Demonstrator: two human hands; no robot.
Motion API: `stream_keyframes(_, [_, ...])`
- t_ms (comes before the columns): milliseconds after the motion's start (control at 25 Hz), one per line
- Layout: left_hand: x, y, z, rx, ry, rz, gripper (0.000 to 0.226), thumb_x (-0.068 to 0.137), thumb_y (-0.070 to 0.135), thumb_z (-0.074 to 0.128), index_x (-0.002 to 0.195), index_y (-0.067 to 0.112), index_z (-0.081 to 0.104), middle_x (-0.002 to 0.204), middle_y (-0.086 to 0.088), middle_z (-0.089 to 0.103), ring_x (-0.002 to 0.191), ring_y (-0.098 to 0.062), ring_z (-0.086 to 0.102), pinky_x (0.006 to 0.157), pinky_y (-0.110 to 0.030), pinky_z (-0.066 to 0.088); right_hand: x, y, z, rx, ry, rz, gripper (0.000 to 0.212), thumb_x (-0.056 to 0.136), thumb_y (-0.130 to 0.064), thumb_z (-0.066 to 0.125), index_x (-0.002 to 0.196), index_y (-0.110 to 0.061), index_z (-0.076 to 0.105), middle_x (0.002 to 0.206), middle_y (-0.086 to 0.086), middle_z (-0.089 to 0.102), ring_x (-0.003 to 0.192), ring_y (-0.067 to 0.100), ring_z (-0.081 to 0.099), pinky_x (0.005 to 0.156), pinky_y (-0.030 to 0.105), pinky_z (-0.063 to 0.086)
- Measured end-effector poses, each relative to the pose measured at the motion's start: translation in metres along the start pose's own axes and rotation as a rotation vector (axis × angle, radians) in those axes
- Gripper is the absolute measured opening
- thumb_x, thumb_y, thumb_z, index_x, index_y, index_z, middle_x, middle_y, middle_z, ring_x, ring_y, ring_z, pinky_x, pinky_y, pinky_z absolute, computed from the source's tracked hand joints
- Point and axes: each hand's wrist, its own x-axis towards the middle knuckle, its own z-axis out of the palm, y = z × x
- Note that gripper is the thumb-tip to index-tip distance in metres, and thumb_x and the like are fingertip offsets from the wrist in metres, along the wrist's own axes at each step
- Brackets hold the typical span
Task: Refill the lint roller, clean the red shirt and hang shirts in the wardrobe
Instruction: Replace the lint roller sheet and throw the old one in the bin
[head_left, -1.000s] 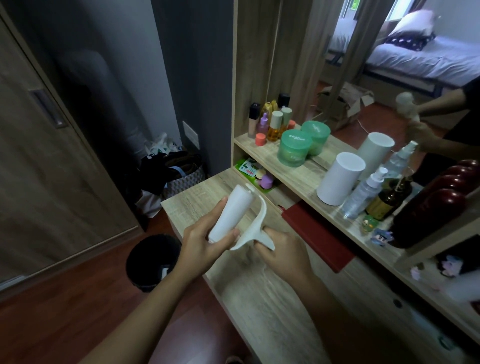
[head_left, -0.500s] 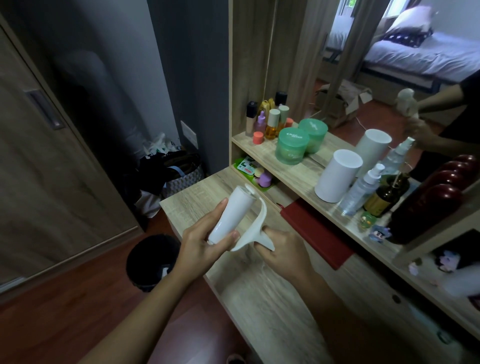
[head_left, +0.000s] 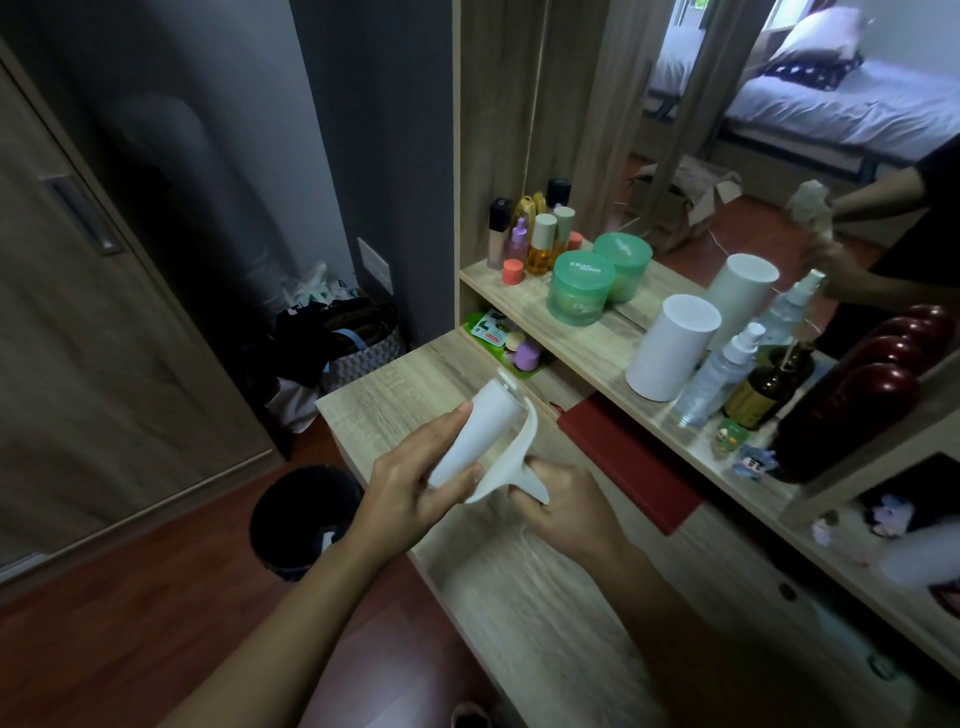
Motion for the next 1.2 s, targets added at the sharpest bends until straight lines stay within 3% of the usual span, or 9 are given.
stream_keyframes(200, [0.0,0.004,-0.004,0.058,0.015,0.032,0.058,0.081,0.029,0.067,0.133,0.018,0.046,0.129,0.005,0.055,0.117,0.0,0.053,0.095,-0.013,0.041,0.001,-0.007,-0.002,0.037,-0.001,-0.041,0.024,0.08,-0.035,0.047,0.07,-0.014,0.054,0.054,-0.006,0.047,0.044,0.008,0.042,0.044,0.027,0.035])
stream_keyframes(440, [-0.005,0.008,0.0,0.043,0.1,0.009,0.058,0.081,0.029,0.065,0.134,0.021,0.044,0.133,0.035,0.043,0.119,0.004,0.05,0.094,-0.01,0.038,0.003,-0.007,-0.003,-0.008,0.019,-0.062,0.031,0.081,-0.034,0.048,0.08,-0.007,0.062,0.057,0.002,0.057,0.048,0.014,0.051,0.046,0.03,0.039])
stream_keyframes(520, [-0.005,0.011,0.002,0.034,0.131,-0.019,0.058,0.082,0.03,0.064,0.134,0.019,0.044,0.131,0.031,0.047,0.116,0.006,0.051,0.092,-0.009,0.038,0.0,-0.007,-0.002,0.033,0.039,-0.051,0.03,0.081,-0.034,0.048,0.074,-0.008,0.058,0.055,0.0,0.052,0.046,0.015,0.049,0.045,0.031,0.037])
stream_keyframes(680, [-0.002,0.019,0.005,0.036,0.138,-0.032,0.059,0.082,0.027,0.064,0.135,0.013,0.044,0.121,0.005,0.058,0.108,0.01,0.051,0.087,-0.007,0.038,-0.004,-0.01,-0.005,0.089,0.088,-0.025,0.023,0.078,-0.034,0.048,0.065,-0.016,0.051,0.051,-0.008,0.044,0.044,0.011,0.042,0.045,0.024,0.031])
stream_keyframes(880, [0.001,0.021,0.0,0.073,0.094,0.024,0.057,0.082,0.024,0.066,0.133,0.011,0.046,0.126,0.003,0.055,0.117,0.007,0.049,0.094,-0.01,0.039,-0.002,-0.01,-0.009,0.083,0.034,-0.047,0.013,0.079,-0.033,0.048,0.069,-0.026,0.045,0.049,-0.015,0.038,0.043,0.002,0.037,0.045,0.02,0.03])
stream_keyframes(1080, [-0.001,0.021,-0.001,0.099,0.07,-0.005,0.056,0.083,0.028,0.064,0.134,0.01,0.047,0.123,0.005,0.056,0.112,0.013,0.049,0.09,-0.006,0.037,-0.003,-0.008,-0.007,0.027,0.023,-0.058,0.022,0.08,-0.029,0.05,0.072,-0.01,0.056,0.054,-0.005,0.046,0.045,0.011,0.042,0.046,0.025,0.031])
stream_keyframes(1200, [-0.003,0.019,0.0,0.087,0.077,-0.035,0.057,0.084,0.03,0.061,0.136,0.014,0.044,0.121,0.005,0.057,0.109,0.012,0.05,0.087,-0.005,0.036,-0.004,-0.009,-0.006,0.026,0.019,-0.047,0.024,0.08,-0.032,0.049,0.072,-0.01,0.057,0.055,-0.004,0.049,0.046,0.016,0.047,0.046,0.026,0.033])
